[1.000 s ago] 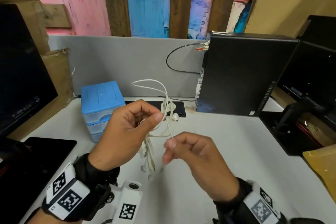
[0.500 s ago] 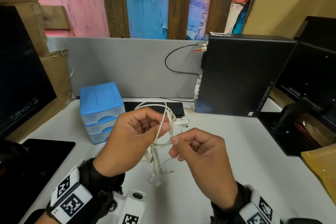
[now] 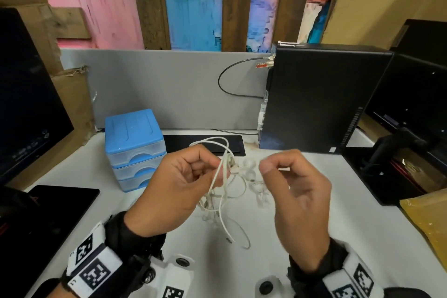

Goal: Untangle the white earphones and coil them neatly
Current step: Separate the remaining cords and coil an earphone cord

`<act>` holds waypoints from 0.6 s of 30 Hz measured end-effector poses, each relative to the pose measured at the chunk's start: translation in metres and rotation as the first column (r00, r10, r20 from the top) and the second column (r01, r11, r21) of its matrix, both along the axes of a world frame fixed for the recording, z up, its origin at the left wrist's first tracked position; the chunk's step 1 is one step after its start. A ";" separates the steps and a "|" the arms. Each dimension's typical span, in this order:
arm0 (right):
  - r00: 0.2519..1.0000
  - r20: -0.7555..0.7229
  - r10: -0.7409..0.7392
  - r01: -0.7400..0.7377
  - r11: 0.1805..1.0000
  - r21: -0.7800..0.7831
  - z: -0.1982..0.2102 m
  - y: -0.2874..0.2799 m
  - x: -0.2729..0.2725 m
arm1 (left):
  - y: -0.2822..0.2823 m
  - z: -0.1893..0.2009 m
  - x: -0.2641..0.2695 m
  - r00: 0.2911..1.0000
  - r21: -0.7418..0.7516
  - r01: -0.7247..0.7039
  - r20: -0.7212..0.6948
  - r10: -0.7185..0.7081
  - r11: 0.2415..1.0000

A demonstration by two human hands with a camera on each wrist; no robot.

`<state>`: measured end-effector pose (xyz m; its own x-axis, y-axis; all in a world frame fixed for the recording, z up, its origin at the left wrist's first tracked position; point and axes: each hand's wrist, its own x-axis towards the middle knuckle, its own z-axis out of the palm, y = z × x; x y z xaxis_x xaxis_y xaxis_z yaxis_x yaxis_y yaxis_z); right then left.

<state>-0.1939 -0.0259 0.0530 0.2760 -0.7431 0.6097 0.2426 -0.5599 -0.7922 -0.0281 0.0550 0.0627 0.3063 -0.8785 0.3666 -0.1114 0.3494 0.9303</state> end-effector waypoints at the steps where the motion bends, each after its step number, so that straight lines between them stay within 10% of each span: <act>1: 0.997 -0.069 0.036 -0.036 0.999 0.002 0.005 -0.004 -0.002 | 0.001 0.000 -0.001 0.999 0.021 0.024 0.037 -0.025 0.999; 4: 0.916 -0.308 0.256 -0.251 0.966 0.056 0.010 -0.016 -0.004 | 0.004 0.000 -0.004 0.984 0.083 0.107 0.131 -0.118 0.991; 9: 0.858 -0.212 0.468 -0.411 0.872 0.264 0.009 -0.028 -0.008 | 0.004 -0.003 0.001 0.963 0.224 0.169 0.172 -0.210 0.960; 18: 0.845 -0.373 0.383 -0.301 0.918 0.260 0.012 -0.020 -0.009 | 0.003 -0.003 0.006 0.968 0.203 0.178 0.141 -0.209 0.963</act>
